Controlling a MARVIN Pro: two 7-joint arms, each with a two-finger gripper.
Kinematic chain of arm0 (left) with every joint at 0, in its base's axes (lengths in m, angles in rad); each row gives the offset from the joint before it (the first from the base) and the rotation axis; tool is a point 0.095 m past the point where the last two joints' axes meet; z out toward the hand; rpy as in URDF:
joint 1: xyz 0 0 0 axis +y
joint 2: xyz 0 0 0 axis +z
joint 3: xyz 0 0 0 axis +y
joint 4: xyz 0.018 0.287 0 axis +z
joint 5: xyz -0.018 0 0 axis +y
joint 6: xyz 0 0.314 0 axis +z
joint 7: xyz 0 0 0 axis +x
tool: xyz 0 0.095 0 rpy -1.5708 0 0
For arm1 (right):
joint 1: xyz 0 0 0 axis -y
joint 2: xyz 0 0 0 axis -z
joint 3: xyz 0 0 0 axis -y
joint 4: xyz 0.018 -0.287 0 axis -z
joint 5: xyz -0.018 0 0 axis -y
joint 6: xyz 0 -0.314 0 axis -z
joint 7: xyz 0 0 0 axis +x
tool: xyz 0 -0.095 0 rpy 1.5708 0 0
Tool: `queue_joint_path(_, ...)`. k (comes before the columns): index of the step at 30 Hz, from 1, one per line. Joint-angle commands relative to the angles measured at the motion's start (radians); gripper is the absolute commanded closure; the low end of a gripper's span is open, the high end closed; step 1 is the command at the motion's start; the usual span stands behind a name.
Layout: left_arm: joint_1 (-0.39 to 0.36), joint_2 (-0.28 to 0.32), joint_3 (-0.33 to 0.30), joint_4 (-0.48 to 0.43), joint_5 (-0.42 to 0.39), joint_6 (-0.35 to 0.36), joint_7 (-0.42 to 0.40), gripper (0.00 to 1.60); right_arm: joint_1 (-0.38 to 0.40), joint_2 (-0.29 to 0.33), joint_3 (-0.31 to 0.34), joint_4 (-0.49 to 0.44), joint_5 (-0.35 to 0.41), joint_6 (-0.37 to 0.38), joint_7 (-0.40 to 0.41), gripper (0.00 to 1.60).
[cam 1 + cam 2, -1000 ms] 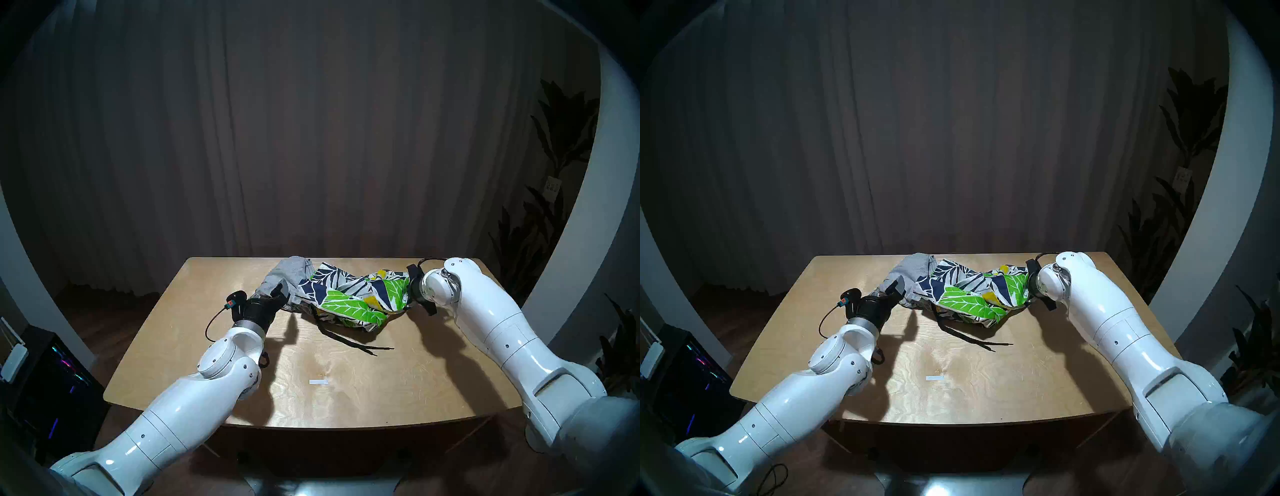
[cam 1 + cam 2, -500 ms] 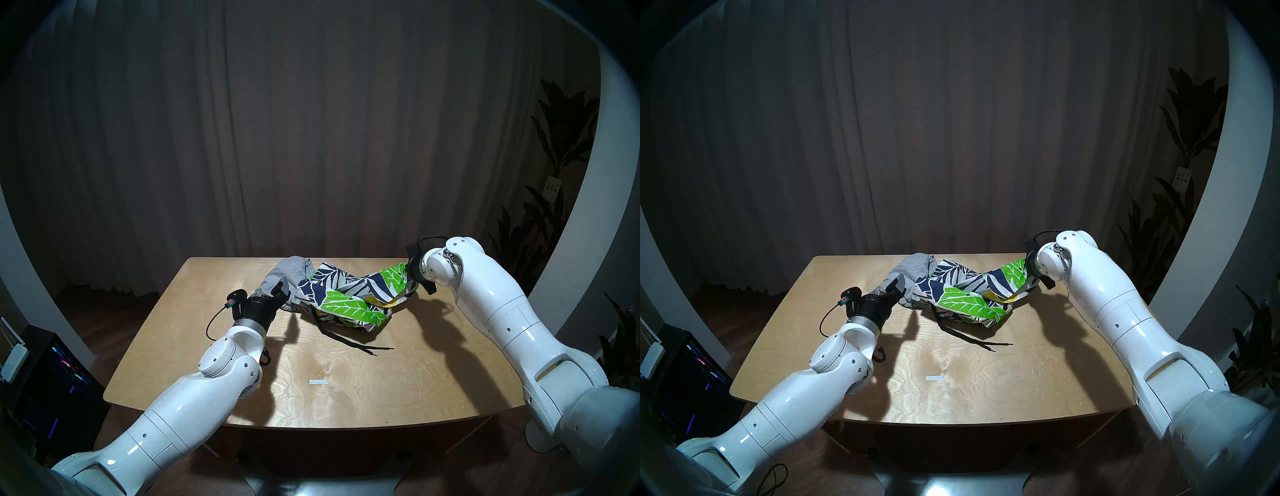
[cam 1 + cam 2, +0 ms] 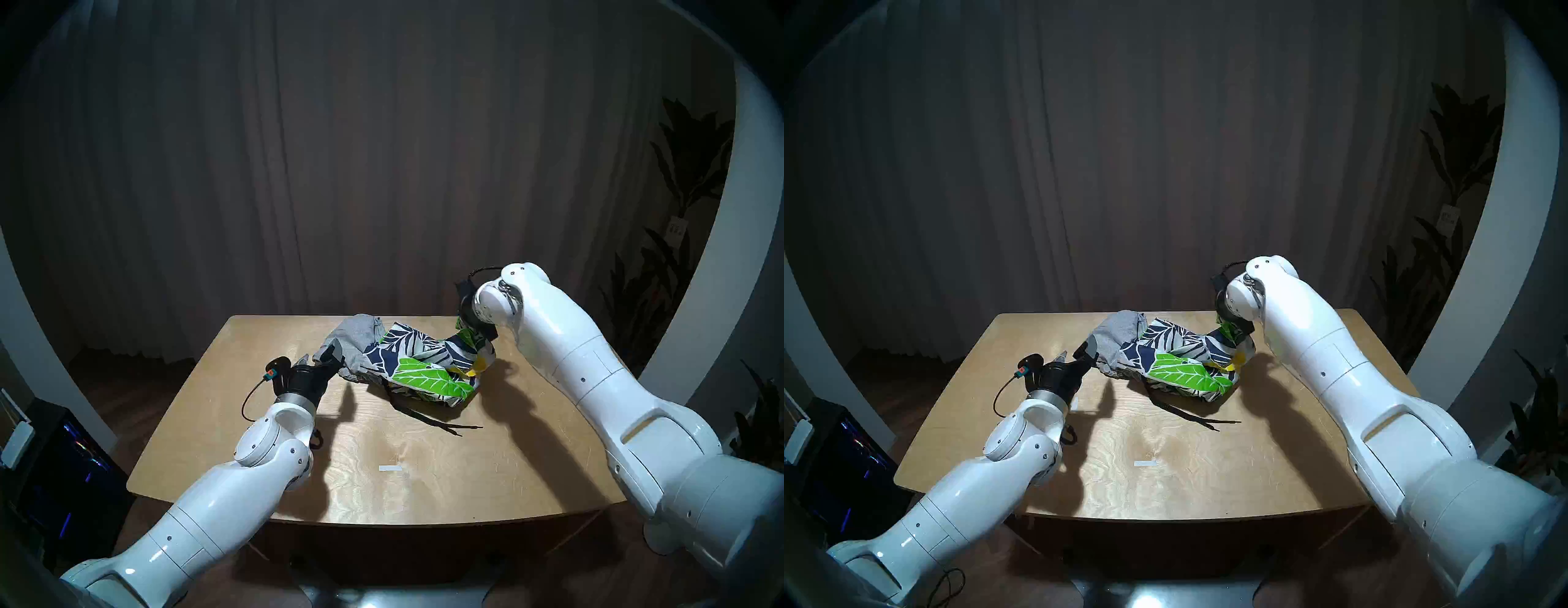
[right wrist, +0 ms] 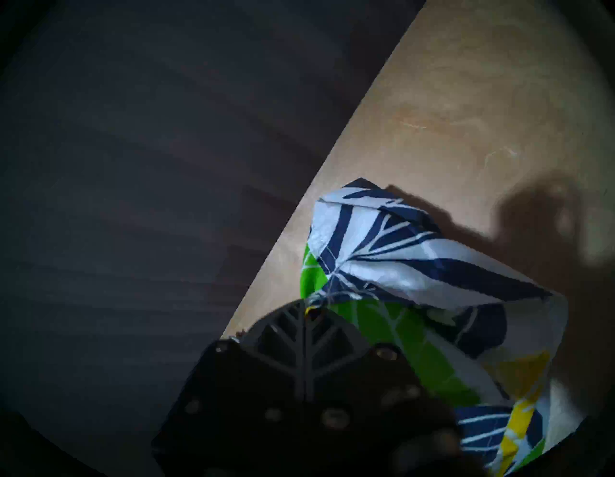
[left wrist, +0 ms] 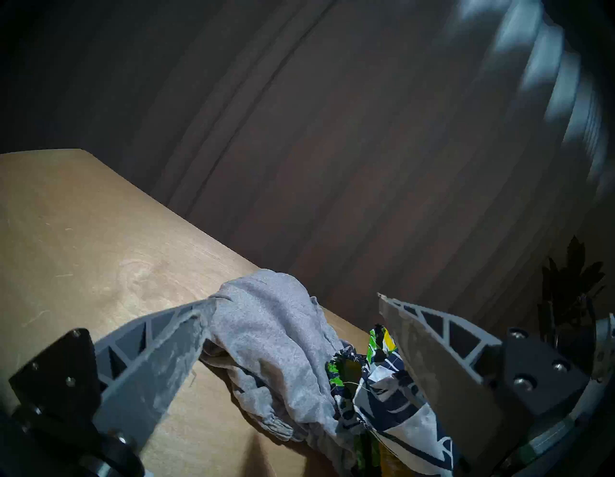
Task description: Fold pants twice and stack them
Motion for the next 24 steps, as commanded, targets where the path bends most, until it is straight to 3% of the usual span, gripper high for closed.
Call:
queue_joint_path(1,0.025,0.014,-0.034,-0.035,-0.005,-0.039,0.007,0.0,0.105,-0.107,-0.02,0.033,-0.02,-0.01,0.006,1.6)
queue_joint_path(14,0.082,0.036,-0.086,-0.049,-0.013,-0.084,0.029,0.0,0.218,-0.245,-0.097,0.151,-0.029,-0.026,-0.008,1.6)
queue_joint_path(24,0.118,0.052,-0.122,-0.058,-0.026,-0.114,0.053,0.0,0.303,-0.357,-0.135,0.298,-0.029,-0.07,-0.015,1.6)
